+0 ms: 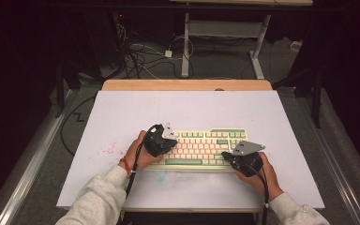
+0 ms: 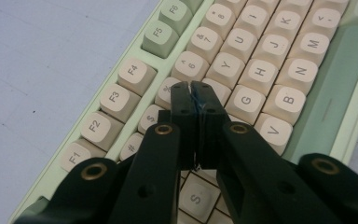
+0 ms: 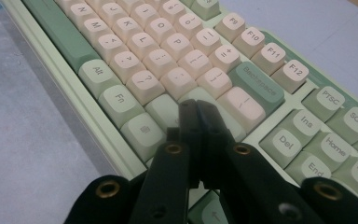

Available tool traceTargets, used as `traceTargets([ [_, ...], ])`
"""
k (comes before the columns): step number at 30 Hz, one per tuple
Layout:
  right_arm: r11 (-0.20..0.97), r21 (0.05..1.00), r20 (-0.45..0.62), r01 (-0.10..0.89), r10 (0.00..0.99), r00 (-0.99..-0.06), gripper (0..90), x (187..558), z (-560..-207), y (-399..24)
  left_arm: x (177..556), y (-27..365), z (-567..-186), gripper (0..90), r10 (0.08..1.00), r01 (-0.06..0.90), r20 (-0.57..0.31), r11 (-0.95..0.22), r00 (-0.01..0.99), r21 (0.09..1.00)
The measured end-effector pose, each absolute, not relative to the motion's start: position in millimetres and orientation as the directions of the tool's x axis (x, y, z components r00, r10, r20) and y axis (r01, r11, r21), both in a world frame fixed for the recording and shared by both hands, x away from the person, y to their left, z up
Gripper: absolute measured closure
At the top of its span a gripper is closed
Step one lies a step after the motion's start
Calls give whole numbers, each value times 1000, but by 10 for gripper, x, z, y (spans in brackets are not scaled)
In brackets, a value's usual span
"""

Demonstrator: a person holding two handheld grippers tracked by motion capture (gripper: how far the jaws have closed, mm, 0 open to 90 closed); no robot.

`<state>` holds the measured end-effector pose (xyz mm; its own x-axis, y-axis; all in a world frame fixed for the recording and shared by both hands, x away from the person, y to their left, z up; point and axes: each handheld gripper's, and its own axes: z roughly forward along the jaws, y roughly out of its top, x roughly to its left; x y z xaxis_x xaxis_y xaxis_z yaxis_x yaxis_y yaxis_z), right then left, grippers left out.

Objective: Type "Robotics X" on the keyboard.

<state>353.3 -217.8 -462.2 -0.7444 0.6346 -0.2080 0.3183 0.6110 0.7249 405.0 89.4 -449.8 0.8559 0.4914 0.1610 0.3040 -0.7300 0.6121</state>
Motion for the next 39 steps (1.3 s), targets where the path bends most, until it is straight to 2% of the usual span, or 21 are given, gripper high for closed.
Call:
traceTargets([
  [6, 611, 725, -209, 318, 635, -744, 900, 3534, -4621, -2174, 4028, 860, -4514, 864, 480, 287, 191, -749, 856, 597],
  [14, 599, 738, -209, 310, 639, -740, 900, 3509, -4560, -2181, 3946, 970, -4358, 827, 492, 252, 208, -711, 845, 656],
  [17, 592, 749, -211, 297, 638, -741, 900, 3480, -4518, -2190, 3889, 1036, -4302, 751, 498, 231, 224, -695, 838, 681],
  [25, 582, 762, -213, 284, 640, -739, 900, 3415, -4439, -2217, 3729, 1287, -4231, 351, 554, 185, 265, -626, 789, 758],
  [28, 577, 768, -213, 279, 640, -738, 900, 3406, -4414, -2224, 3678, 1393, -4248, 248, 580, 193, 264, -607, 771, 771],
  [31, 573, 771, -213, 277, 643, -735, 900, 3396, -4390, -2231, 3594, 1506, -4293, 203, 596, 191, 271, -596, 755, 780],
  [39, 565, 782, -216, 263, 642, -736, 900, 3417, -4307, -2207, 3368, 1805, -4458, 193, 640, 203, 306, -595, 705, 778],
])
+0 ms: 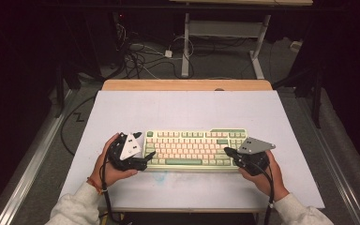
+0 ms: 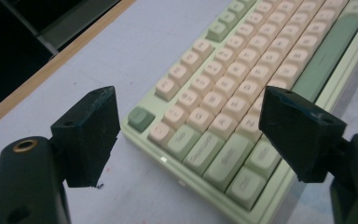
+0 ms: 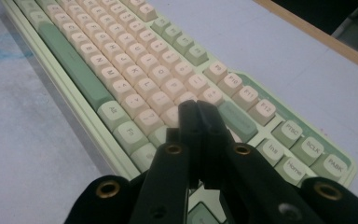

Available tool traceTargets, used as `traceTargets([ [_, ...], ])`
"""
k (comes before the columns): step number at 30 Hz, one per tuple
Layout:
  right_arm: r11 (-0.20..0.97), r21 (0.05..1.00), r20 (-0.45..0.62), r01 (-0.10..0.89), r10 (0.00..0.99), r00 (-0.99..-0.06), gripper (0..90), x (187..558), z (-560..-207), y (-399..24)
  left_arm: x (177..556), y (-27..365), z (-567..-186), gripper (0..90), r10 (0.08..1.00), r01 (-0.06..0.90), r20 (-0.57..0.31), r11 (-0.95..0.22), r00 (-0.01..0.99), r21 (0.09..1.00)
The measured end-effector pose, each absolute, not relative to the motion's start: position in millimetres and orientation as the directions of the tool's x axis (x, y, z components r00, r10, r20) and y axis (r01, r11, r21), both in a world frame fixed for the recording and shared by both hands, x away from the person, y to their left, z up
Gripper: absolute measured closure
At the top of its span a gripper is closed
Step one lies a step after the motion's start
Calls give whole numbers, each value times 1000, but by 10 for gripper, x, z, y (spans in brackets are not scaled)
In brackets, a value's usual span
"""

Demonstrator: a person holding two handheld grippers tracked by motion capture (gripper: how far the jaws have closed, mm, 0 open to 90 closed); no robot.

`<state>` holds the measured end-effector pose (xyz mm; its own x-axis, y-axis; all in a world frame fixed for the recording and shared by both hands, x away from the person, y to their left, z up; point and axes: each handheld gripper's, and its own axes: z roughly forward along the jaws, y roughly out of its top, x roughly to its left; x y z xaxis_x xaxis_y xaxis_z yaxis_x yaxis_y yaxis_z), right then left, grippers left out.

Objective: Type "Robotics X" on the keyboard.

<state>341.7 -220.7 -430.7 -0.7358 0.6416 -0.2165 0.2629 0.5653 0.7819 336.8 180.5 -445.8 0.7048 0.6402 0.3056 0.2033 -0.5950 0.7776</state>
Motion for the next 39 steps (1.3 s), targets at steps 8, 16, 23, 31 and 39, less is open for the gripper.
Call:
traceTargets([
  [8, 583, 774, -223, 246, 614, -757, 900, 3515, -4274, -2017, 3223, 2016, -4621, 193, 673, 266, 285, -592, 683, 761],
  [16, 608, 756, -220, 243, 586, -780, 900, 3686, -4319, -1758, 3077, 2180, -4721, 190, 697, 322, 244, -575, 674, 752],
  [23, 626, 742, -217, 239, 561, -799, 900, 3811, -4381, -1562, 3054, 2188, -4732, 180, 696, 323, 249, -581, 674, 748],
  [31, 648, 717, -212, 257, 554, -805, 900, 3929, -4477, -1448, 3041, 2175, -4753, 180, 682, 327, 257, -602, 684, 729],
  [39, 647, 710, -204, 278, 567, -798, 898, 3985, -4526, -1444, 3042, 2188, -4780, 178, 679, 343, 265, -621, 685, 705],
])
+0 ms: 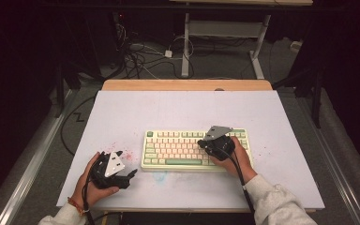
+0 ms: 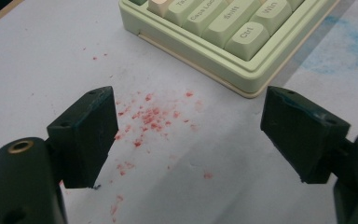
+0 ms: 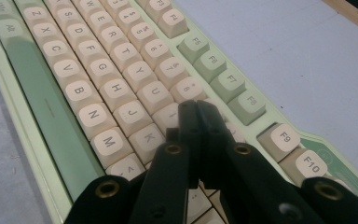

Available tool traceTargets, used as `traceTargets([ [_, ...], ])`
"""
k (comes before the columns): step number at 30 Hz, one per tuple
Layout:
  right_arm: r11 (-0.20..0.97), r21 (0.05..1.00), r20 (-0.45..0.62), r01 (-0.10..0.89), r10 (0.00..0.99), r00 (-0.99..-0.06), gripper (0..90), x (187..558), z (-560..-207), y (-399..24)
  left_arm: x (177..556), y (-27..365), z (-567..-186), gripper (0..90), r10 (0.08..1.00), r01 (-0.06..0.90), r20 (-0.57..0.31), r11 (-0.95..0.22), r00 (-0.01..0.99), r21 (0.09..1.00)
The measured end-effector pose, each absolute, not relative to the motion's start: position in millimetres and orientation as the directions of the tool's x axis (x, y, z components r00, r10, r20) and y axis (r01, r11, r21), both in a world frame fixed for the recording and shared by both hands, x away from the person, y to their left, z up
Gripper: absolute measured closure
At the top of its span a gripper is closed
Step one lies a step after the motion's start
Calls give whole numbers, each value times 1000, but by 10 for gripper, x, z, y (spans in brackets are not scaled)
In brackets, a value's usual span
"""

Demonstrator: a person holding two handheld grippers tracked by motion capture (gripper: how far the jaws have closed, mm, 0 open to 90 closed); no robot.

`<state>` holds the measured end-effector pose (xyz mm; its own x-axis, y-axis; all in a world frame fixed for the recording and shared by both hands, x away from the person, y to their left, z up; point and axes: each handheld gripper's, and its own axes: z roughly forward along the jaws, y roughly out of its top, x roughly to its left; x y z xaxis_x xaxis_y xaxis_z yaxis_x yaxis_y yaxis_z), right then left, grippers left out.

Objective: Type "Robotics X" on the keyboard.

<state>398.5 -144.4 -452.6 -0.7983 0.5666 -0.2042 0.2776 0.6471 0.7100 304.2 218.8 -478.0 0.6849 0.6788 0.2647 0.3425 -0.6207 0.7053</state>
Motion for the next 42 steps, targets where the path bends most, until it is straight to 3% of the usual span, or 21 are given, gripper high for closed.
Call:
traceTargets([
  [9, 664, 689, -204, 289, 561, -803, 898, 4006, -4560, -1426, 3039, 2190, -4774, 178, 679, 339, 263, -618, 686, 710],
  [27, 592, 766, -200, 250, 590, -783, 858, 3878, -4341, -1569, 3062, 2181, -4782, 178, 691, 352, 251, -605, 678, 714],
  [35, 563, 796, -208, 224, 601, -771, 717, 3813, -4263, -1666, 3055, 2163, -4781, 183, 696, 357, 244, -598, 676, 717],
  [42, 528, 827, -225, 192, 625, -748, 482, 3741, -4205, -1742, 3061, 2170, -4773, 213, 707, 364, 245, -591, 664, 720],
])
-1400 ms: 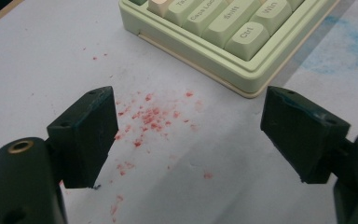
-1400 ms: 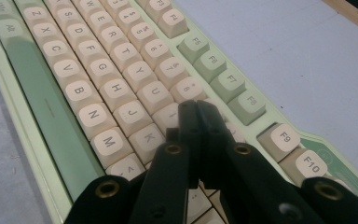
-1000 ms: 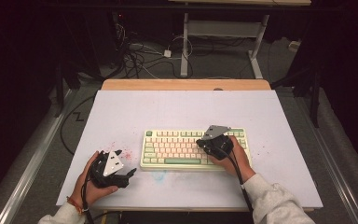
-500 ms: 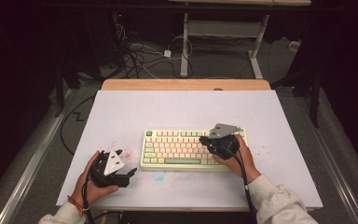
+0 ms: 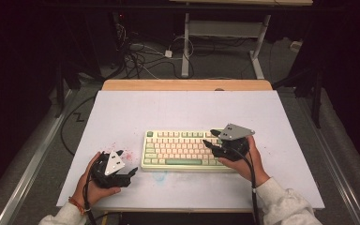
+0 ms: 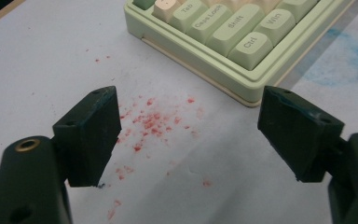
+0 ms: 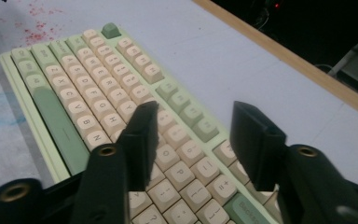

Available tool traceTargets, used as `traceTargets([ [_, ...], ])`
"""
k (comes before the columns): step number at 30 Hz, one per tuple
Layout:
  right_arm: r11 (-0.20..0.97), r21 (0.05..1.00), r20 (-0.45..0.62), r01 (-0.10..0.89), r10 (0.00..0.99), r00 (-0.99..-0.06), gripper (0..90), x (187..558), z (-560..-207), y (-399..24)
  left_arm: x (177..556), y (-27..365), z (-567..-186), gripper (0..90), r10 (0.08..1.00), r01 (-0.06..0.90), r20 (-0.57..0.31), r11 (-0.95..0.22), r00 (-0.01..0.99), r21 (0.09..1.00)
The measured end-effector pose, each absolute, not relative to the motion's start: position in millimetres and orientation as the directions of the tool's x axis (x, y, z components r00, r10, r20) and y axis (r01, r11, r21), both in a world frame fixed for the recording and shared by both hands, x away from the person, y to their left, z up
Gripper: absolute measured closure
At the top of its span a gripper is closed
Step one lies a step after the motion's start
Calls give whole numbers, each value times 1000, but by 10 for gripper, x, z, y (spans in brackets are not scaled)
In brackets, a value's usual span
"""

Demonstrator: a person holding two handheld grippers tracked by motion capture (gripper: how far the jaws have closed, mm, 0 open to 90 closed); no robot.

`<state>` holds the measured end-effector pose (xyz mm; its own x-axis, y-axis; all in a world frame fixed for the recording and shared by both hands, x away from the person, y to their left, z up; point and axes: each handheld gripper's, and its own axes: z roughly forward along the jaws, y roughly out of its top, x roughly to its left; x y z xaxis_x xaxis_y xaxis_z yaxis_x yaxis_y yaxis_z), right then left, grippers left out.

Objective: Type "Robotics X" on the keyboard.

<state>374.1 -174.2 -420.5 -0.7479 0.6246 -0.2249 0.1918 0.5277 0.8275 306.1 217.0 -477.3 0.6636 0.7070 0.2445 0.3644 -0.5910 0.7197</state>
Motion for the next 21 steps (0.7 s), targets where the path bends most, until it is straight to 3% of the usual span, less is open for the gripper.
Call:
traceTargets([
  [7, 517, 838, -248, 171, 642, -725, 318, 3641, -4214, -1844, 3055, 2169, -4763, 218, 711, 364, 249, -589, 657, 722],
  [15, 473, 863, -240, 176, 691, -681, 243, 3506, -4226, -2010, 3047, 2189, -4730, 218, 708, 342, 239, -573, 665, 745],
  [21, 470, 867, -250, 168, 700, -669, 237, 3405, -4269, -2133, 3026, 2205, -4693, 290, 710, 340, 206, -544, 673, 767],
])
